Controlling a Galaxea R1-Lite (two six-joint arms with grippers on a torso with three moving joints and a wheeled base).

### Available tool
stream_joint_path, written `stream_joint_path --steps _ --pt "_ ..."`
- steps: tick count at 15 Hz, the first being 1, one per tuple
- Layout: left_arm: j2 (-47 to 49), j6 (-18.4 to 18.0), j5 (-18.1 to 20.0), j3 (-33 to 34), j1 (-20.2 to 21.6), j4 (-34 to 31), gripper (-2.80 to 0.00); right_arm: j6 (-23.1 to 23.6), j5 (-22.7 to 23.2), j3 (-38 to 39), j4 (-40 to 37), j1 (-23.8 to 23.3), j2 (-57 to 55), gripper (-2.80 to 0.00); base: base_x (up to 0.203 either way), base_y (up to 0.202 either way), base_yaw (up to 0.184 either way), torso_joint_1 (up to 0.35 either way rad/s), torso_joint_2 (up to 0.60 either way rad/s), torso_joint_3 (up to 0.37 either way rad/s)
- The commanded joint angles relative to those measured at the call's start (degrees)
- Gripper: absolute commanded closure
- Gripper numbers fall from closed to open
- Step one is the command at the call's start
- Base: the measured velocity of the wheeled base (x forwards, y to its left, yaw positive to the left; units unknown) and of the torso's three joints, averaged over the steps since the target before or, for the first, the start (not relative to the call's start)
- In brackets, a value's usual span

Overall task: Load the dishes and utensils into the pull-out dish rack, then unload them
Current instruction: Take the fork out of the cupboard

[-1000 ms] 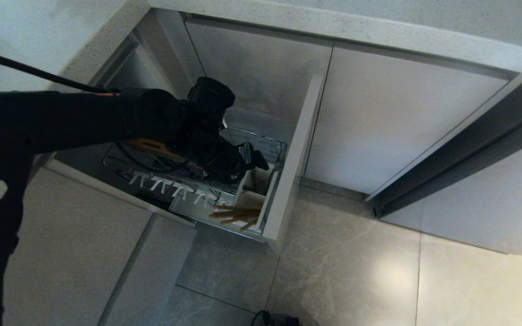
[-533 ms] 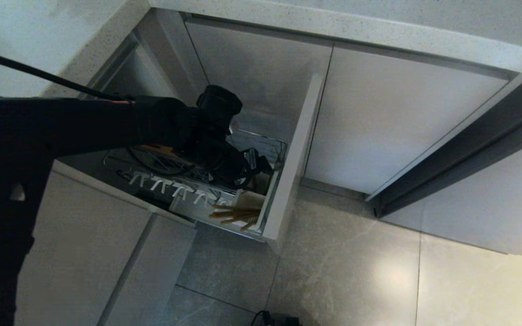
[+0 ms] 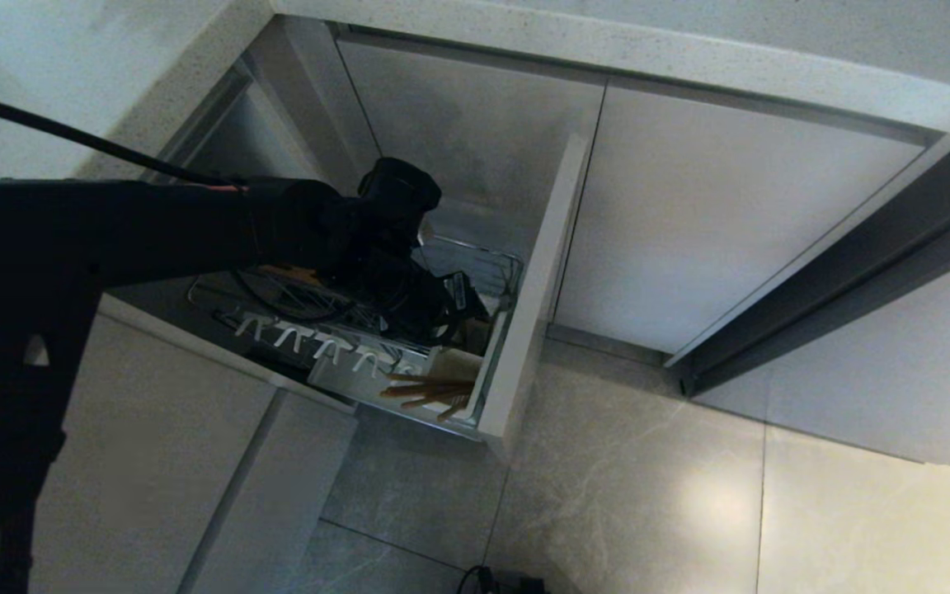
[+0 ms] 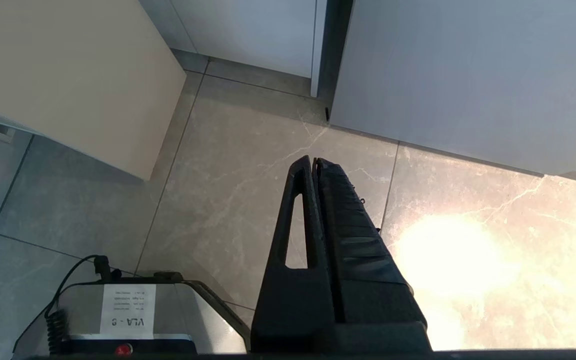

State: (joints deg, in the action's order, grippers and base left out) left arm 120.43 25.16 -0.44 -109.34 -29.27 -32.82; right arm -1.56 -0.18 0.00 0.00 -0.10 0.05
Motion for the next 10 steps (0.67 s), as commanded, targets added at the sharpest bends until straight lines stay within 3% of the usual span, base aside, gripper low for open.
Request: stream_joint_path --steps 1,10 --pt "0.0 0.2 -1.5 0.0 0.0 -0.2 0.0 0.0 0.0 0.0 0.0 0.0 0.0 0.0 0.0 0.0 0.0 0.0 0.0 0.0" --pt "0.0 0.3 -1.6 0.0 0.1 -0.4 0.0 0.0 0.0 0.0 0.0 0.0 0.0 0.0 0.0 0.0 0.0 0.0 0.0 0.0"
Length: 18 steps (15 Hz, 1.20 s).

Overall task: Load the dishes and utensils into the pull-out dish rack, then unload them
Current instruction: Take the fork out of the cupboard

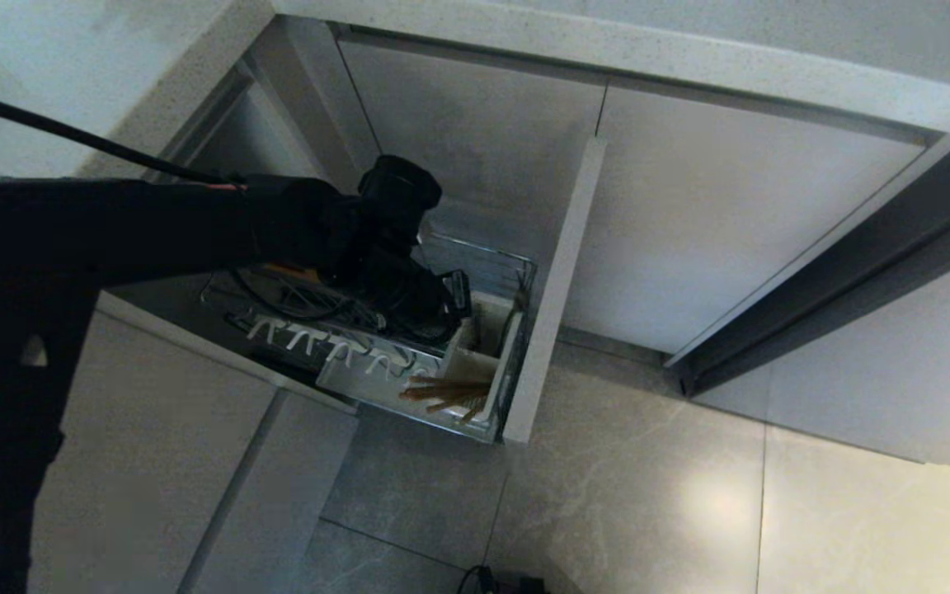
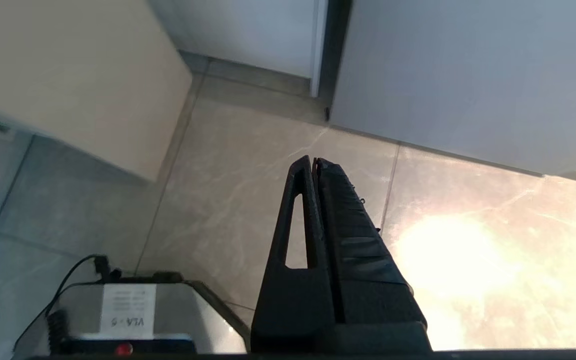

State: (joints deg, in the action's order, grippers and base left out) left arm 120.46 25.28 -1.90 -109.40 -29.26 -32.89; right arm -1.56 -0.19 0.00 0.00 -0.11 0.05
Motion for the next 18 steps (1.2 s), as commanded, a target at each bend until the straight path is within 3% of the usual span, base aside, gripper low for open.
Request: stream_joint_path --steps 1,5,12,13,14,18 --pt "0.0 0.2 -0.1 0.1 0.1 -0.3 0.0 0.0 0.0 0.0 0.0 0.0 0.0 0.0 0.0 0.0 0.0 0.0 0.0 0.0" --pt "-0.4 0.1 -0.3 0.1 0.1 -0.2 0.0 0.0 0.0 0.0 0.0 0.0 0.0 0.0 0.0 0.0 0.0 0.0 0.0 0.0" --pt "-2.9 -0.4 -4.5 0.1 0.0 -0.2 0.0 0.0 0.0 0.0 0.0 0.0 0.0 0.0 0.0 0.0 0.0 0.0 0.0 0.0" --pt "-2.9 -0.6 -4.5 0.1 -0.1 -0.2 -0.62 0.1 0.0 0.0 0.0 0.0 0.0 0.0 0.0 0.0 0.0 0.0 0.0 0.0" --pt "-2.9 -0.6 -4.5 0.1 -0.2 -0.2 -2.8 0.0 0.0 0.0 0.0 0.0 0.0 0.0 0.0 0.0 0.0 0.0 0.0 0.0" --pt "-2.3 -0.5 -4.3 -0.1 -1.7 0.7 -2.8 0.0 0.0 0.0 0.0 0.0 0.0 0.0 0.0 0.0 0.0 0.0 0.0 0.0"
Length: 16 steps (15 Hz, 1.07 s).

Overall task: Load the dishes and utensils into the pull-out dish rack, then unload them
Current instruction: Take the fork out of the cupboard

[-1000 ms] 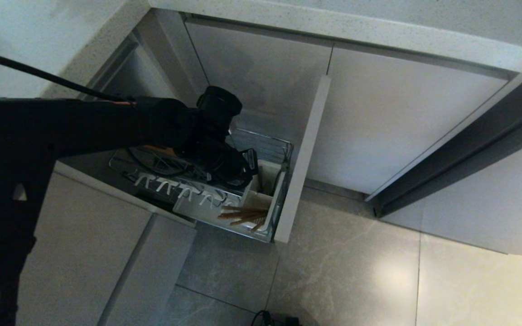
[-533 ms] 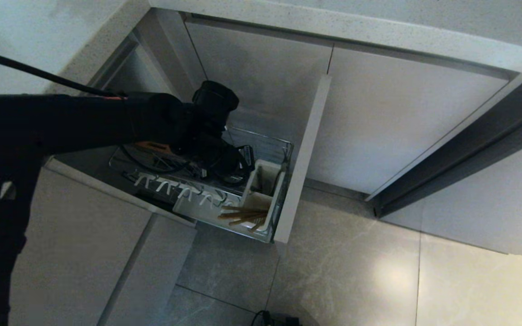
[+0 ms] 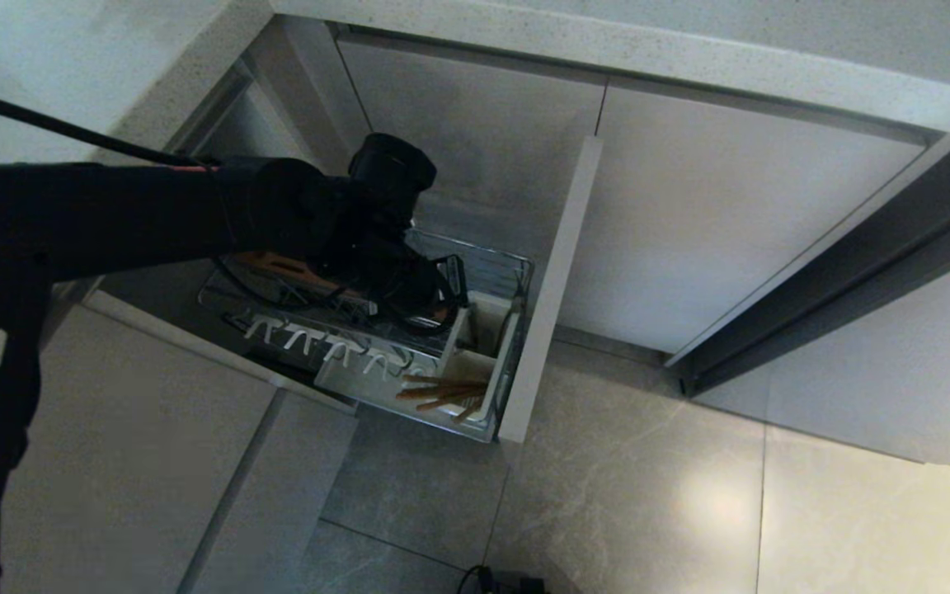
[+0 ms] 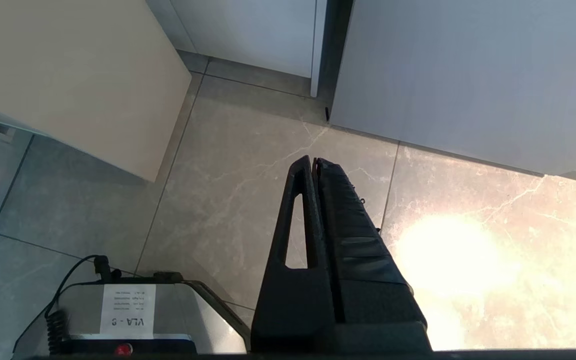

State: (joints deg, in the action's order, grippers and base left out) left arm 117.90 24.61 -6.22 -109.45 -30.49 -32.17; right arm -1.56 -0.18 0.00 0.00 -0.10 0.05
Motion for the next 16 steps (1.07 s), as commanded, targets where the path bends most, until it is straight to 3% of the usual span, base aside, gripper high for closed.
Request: stream_joint_path --steps 1,16 --pt "0.5 0.2 0.0 -0.1 -0.7 0.2 -2.8 0.0 0.0 0.0 0.0 0.0 0.0 0.0 0.0 0.0 0.0 0.0 0.0 0.0" --pt "3.0 0.4 -0.1 -0.1 -3.0 3.0 -2.8 0.0 0.0 0.0 0.0 0.0 0.0 0.0 0.0 0.0 0.0 0.0 0.0 0.0"
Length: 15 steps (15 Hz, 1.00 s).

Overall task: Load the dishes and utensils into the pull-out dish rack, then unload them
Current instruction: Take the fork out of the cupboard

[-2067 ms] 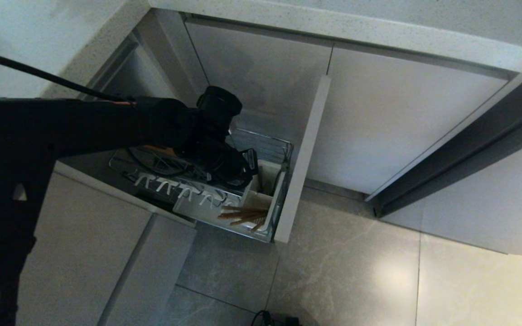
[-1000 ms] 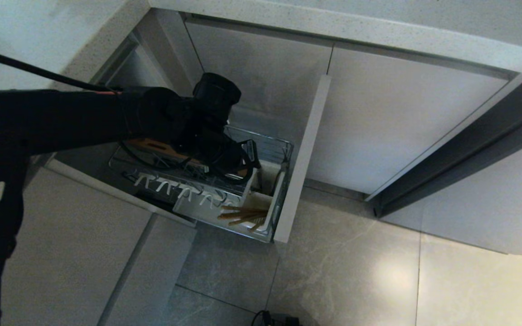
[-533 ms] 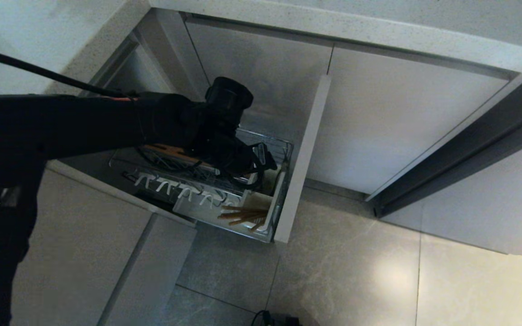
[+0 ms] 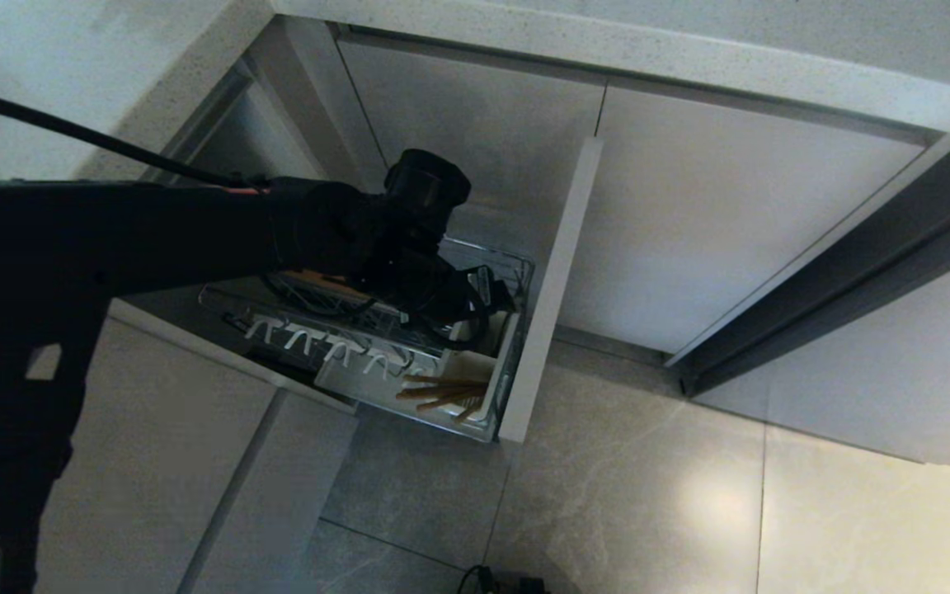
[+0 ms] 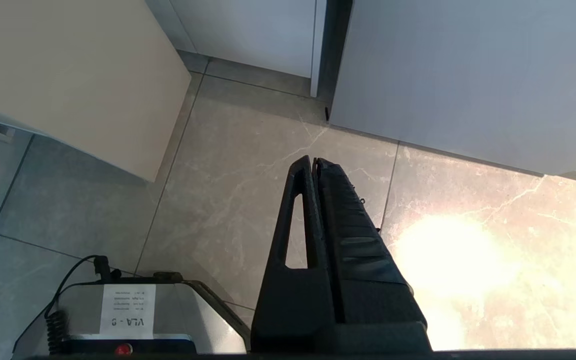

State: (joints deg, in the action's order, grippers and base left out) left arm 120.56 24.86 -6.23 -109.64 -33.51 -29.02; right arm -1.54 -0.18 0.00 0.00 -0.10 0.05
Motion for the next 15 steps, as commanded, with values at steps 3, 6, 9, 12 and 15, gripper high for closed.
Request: stream_joint_path --steps 3,6,9,12,15 --pt "0.4 0.2 -0.2 0.0 0.0 0.2 -2.32 0.0 0.0 0.0 0.0 0.0 0.0 0.0 0.0 0.0 0.0 0.0 0.0 0.0" --pt "0.5 0.3 -1.3 0.0 0.0 0.3 0.0 0.0 0.0 0.0 0.0 0.0 0.0 0.0 0.0 0.0 0.0 0.0 0.0 0.0" --pt "0.5 0.4 -1.3 0.0 0.0 0.2 0.0 0.0 0.0 0.0 0.0 0.0 0.0 0.0 0.0 0.0 0.0 0.0 0.0 0.0" --pt "0.5 0.4 -1.3 0.0 0.0 0.2 0.0 0.0 0.0 0.0 0.0 0.0 0.0 0.0 0.0 0.0 0.0 0.0 0.0 0.0" --pt "0.4 0.3 -1.3 0.0 0.0 0.2 0.0 0.0 0.0 0.0 0.0 0.0 0.0 0.0 0.0 0.0 0.0 0.0 0.0 0.0"
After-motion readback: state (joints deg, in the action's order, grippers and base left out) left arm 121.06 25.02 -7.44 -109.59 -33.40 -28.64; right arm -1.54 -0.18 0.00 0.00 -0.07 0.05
